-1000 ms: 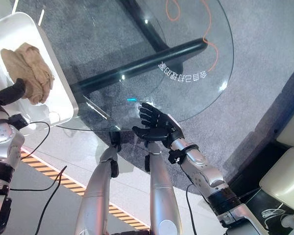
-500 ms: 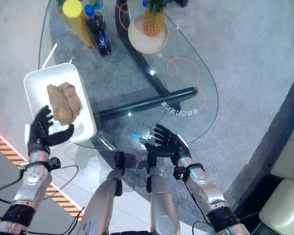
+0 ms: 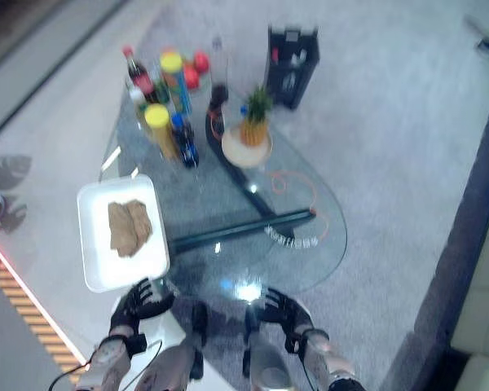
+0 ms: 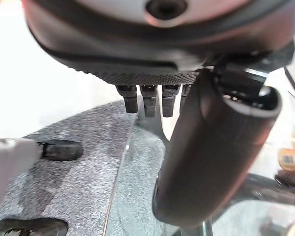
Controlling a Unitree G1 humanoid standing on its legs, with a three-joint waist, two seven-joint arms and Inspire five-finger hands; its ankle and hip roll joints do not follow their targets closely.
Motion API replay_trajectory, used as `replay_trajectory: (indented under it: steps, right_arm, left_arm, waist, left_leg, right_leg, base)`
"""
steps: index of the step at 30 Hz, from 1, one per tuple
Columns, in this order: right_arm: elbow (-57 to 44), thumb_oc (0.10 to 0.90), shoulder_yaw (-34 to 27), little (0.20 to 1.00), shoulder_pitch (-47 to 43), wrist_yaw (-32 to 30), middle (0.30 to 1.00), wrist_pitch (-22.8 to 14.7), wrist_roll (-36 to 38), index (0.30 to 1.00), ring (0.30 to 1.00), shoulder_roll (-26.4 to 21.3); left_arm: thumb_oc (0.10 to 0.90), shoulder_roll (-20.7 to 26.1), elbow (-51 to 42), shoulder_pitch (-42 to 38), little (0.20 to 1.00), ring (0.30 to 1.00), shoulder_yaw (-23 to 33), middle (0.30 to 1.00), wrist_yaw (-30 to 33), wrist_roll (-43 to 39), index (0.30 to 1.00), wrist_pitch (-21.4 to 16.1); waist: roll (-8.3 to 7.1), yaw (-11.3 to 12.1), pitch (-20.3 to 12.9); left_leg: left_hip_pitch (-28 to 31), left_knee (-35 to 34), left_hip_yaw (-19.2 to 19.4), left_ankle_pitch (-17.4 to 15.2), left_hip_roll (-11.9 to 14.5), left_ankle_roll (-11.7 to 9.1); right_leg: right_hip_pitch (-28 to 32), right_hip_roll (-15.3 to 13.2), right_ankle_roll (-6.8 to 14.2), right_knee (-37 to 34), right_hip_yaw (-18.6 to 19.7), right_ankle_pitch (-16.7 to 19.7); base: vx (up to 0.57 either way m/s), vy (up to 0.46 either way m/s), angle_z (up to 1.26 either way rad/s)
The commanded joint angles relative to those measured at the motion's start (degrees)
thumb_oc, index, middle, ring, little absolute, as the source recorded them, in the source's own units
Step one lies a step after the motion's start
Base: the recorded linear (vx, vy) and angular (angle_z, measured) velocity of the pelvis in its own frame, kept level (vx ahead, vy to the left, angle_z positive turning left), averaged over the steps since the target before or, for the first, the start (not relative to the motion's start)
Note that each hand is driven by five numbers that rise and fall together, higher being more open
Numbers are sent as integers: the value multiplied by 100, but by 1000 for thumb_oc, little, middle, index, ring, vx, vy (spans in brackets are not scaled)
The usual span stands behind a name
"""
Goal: Wipe the table with a cloth and put it in the basket.
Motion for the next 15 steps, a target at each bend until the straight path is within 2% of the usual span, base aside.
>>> replay_trajectory:
  steps: [1,5,15]
  right_arm:
    - [324,800,96,900,272,337,900,19,-149,900,900,66]
    - [1190,800,5,900,220,635,900,188,-281,900,900,269]
    - [1999,800,-105,900,171,768,900,84,-550,900,900,441]
  left_arm:
    - [800,-66,582,-20,900,900,-226,900,-247,118,900,58]
    - [800,-219,1494,-109,900,900,-358,900,-664,31,900,242]
    - [800,-317,2028,-210,900,900,-369,900,-1128,74,900,195]
  waist:
    - [-59,87,-741]
    - [-18,2,-1024]
    - [38,-66,-1221]
  left_leg:
    - [24,66,-346,-429,-195,-35]
    - [309,-6,-218,-510,-113,-35]
    - [550,-6,-104,-649,-67,18]
  right_leg:
    - [-5,15,148,371,-183,-382]
    - [295,17,165,201,-171,-399]
    - [530,24,146,175,-139,-503]
  base:
    - [63,-41,4]
    - [72,-25,1]
    - [43,-5,-4]
